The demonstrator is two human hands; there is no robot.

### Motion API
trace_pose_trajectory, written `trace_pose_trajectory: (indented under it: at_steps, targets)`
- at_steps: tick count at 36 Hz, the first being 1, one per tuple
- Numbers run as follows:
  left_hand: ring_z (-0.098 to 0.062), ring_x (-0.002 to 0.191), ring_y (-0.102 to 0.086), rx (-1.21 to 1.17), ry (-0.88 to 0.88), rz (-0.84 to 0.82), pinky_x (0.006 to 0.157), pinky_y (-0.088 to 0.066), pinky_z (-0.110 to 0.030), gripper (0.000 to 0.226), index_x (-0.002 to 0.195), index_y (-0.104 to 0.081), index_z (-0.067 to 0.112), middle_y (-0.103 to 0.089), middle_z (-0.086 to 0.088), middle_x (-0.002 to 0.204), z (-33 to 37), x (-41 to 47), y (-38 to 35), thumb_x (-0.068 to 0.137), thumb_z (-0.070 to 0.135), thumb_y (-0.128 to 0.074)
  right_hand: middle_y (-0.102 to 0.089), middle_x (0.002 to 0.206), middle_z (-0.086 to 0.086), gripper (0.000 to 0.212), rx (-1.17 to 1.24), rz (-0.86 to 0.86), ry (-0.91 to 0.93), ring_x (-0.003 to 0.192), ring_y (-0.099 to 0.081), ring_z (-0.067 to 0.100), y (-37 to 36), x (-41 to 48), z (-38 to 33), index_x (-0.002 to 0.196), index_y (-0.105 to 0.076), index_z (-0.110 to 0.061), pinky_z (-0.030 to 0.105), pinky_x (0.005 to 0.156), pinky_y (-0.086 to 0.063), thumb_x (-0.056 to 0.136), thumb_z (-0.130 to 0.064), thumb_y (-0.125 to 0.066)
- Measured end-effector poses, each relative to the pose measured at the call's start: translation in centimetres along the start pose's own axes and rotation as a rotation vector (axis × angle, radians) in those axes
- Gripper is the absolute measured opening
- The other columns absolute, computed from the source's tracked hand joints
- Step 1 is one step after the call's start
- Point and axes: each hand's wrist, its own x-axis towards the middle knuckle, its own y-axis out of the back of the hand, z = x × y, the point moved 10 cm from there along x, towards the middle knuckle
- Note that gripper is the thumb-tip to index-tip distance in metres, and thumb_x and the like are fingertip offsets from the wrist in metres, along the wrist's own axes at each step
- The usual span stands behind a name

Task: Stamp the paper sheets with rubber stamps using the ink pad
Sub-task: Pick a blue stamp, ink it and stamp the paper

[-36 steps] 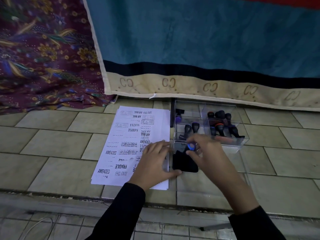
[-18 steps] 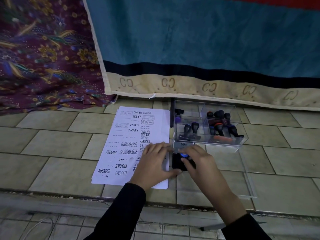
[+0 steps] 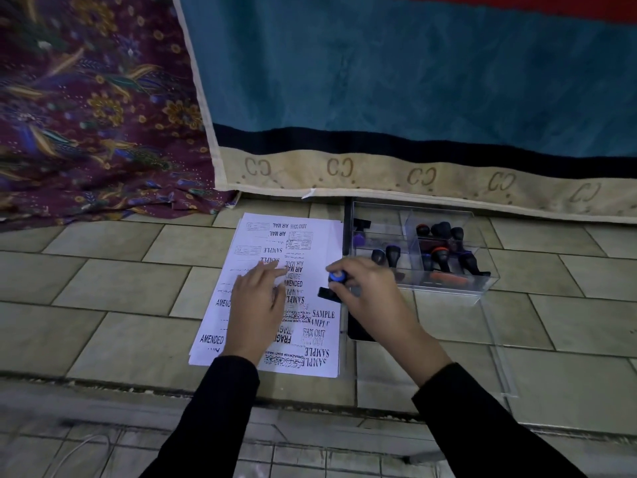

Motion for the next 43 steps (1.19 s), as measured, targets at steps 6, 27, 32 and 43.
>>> trace_pose_trajectory:
  at_steps: [6, 27, 32, 43]
  targets:
    - [-0.019, 0.136, -0.034, 0.131, 0.049, -0.064, 0.115, -0.015, -0.045, 0.029, 0.121, -0.058, 0.021, -0.048, 0.002, 0.139, -0.7, -0.7, -1.5, 0.094, 0.016, -0.049, -0.06, 0.093, 0.006, 0.02, -0.047, -0.052, 0.029, 0.074, -0.064, 0.015, -2.4, 0.4, -0.2, 0.104, -0.066, -0.01, 0.029, 0.074, -0.055, 0.084, -0.005, -0.065]
    - [-0.016, 0.134, -0.034, 0.134, 0.04, -0.05, 0.116, -0.013, -0.043, 0.028, 0.12, -0.056, 0.024, -0.047, 0.004, 0.139, -0.7, -0.8, -1.5, 0.094, 0.017, -0.048, -0.063, 0.097, 0.007, 0.021, -0.022, -0.006, 0.014, 0.077, -0.061, 0.009, -1.8, 0.0, 1.3, 0.103, -0.065, -0.009, 0.008, 0.075, -0.047, 0.083, -0.002, -0.065]
    - [-0.012, 0.136, -0.032, 0.087, 0.055, -0.046, 0.117, -0.011, -0.042, 0.027, 0.117, -0.056, 0.026, -0.046, 0.007, 0.14, -0.9, -0.7, -1.4, 0.093, 0.017, -0.048, -0.065, 0.1, -0.002, 0.029, 0.098, 0.196, -0.112, 0.083, -0.065, 0.004, 3.8, -0.7, 2.9, 0.109, -0.061, -0.015, 0.011, 0.078, -0.051, 0.082, -0.005, -0.067]
    - [-0.019, 0.131, -0.037, 0.058, 0.008, -0.055, 0.111, -0.025, -0.052, 0.029, 0.117, -0.058, 0.024, -0.048, 0.002, 0.137, 0.6, -0.1, -1.0, 0.088, 0.023, -0.057, -0.064, 0.088, -0.004, 0.014, -0.059, 0.14, -0.023, 0.079, -0.063, 0.007, 3.9, -5.9, 3.3, 0.092, -0.065, -0.015, 0.026, 0.072, -0.055, 0.08, -0.01, -0.071]
